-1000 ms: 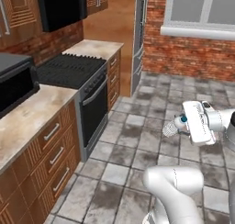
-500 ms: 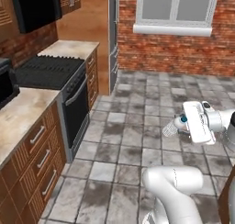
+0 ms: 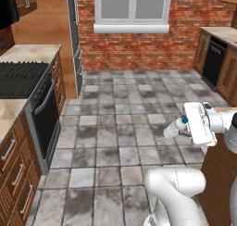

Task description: Move the drinks to the dining counter.

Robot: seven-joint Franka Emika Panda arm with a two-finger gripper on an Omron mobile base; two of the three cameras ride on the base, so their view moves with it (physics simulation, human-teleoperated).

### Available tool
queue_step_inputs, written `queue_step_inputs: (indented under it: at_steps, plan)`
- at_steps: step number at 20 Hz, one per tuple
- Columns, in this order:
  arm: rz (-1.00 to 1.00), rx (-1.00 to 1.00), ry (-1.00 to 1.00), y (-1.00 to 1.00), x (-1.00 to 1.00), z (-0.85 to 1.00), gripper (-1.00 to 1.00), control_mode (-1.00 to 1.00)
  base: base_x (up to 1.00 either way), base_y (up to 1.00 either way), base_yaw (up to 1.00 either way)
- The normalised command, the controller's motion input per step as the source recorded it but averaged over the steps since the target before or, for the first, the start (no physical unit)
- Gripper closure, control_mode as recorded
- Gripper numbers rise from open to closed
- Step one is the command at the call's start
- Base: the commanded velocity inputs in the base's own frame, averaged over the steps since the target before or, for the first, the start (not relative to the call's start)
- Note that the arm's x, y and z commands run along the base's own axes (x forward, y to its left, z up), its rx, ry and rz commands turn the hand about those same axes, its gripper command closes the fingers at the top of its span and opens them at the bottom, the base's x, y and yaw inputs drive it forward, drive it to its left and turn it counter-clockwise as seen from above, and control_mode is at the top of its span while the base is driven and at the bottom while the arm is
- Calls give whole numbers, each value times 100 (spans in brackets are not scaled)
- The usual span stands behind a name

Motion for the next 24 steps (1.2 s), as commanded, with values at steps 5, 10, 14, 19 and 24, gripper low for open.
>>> queue_step_inputs:
  at_steps: [5, 10, 14, 19, 24]
  plan:
    - [0, 0, 0, 0, 0, 0, 100, 100, -31, 0, -41]
    - [0, 0, 0, 0, 0, 0, 100, 100, -27, 0, -43]
    - [0, 0, 0, 0, 0, 0, 100, 100, -20, 0, -43]
    - [0, 0, 0, 0, 0, 0, 100, 100, -20, 0, -43]
    - [0, 0, 0, 0, 0, 0, 100, 100, -11, 0, -45]
